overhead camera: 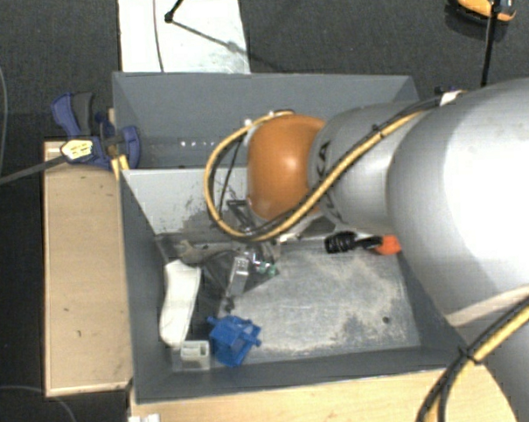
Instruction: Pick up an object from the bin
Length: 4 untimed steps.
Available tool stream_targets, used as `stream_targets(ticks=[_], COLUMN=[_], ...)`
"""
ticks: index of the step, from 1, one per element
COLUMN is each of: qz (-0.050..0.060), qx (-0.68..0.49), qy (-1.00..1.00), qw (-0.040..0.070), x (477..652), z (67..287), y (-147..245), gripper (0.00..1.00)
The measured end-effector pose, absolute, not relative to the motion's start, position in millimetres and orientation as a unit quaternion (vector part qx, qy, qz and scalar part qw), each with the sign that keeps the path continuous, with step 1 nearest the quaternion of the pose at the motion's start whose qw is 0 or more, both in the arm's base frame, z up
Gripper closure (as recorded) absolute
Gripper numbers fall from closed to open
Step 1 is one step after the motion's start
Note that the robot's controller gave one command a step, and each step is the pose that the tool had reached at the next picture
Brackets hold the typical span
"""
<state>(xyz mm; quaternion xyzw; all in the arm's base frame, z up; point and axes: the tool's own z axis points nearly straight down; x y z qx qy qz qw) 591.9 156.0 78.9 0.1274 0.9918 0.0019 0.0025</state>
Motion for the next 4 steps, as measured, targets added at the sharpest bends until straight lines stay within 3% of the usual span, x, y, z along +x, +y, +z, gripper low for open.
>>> stream_targets(ticks=[1,3,4], qz=[0.002,0.002,0.003], qx=[0.169,0.177,0.177], qy=[0.986,0.984,0.984], qw=[0.001,0.001,0.002], x=[592.4,591.3,591.2], z=[51,57,73], y=[158,158,158], gripper=[1.00,1.00,1.00])
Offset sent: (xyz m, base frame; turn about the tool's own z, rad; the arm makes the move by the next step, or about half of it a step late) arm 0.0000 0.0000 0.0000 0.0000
